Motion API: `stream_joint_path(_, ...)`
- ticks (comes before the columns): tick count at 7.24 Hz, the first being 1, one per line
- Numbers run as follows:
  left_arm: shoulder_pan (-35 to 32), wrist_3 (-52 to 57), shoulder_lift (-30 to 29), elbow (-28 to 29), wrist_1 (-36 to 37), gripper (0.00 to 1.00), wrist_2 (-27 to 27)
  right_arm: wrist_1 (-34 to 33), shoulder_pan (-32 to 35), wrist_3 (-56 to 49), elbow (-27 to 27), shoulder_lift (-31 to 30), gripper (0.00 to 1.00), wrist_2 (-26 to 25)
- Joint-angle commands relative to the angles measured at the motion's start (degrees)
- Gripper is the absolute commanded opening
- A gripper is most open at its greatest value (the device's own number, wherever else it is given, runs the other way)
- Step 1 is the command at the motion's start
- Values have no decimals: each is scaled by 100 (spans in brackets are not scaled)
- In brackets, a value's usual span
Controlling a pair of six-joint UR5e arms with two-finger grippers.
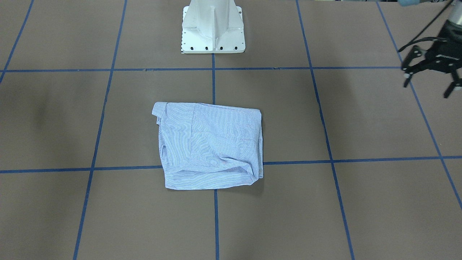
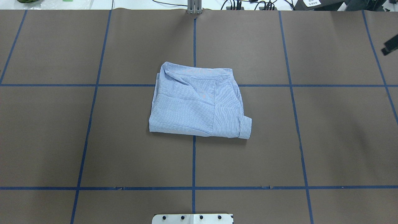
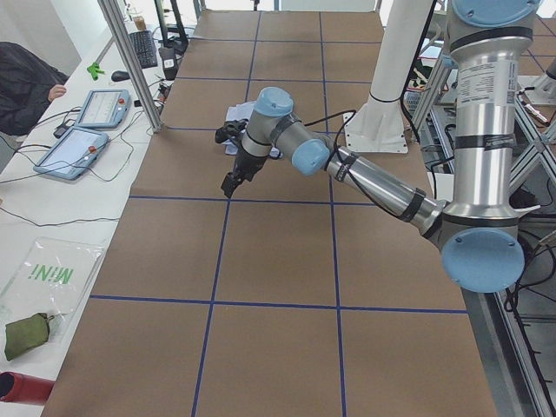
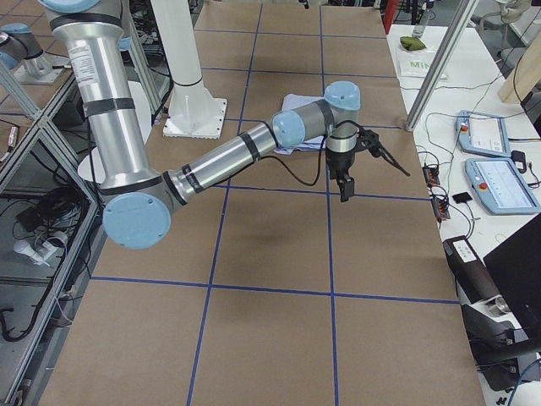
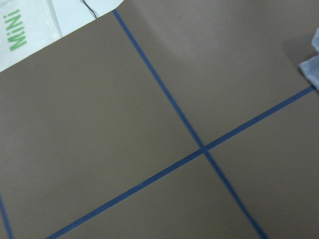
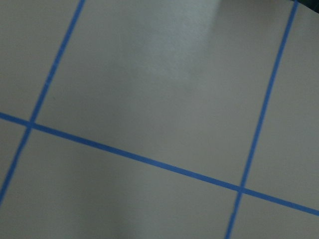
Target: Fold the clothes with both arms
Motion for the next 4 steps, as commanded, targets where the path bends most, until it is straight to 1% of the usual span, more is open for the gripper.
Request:
stream_joint_path(1,-1119,1019,502,457,-43,100,-264,105,759,-1184,58,-1274,100,200)
stream_joint_path(2,-1122,1002,591,755,-18,100,-273,376,761,-1168,41,-1873,100,244)
stream_joint_path(3,-1165,1011,600,1115,-9,100,-264,701,761,-1107,59,-2288,100,244)
stream_joint_path(4,-1244,1020,635,1162,9,100,-308,817,770,-984,59,-2457,100,244)
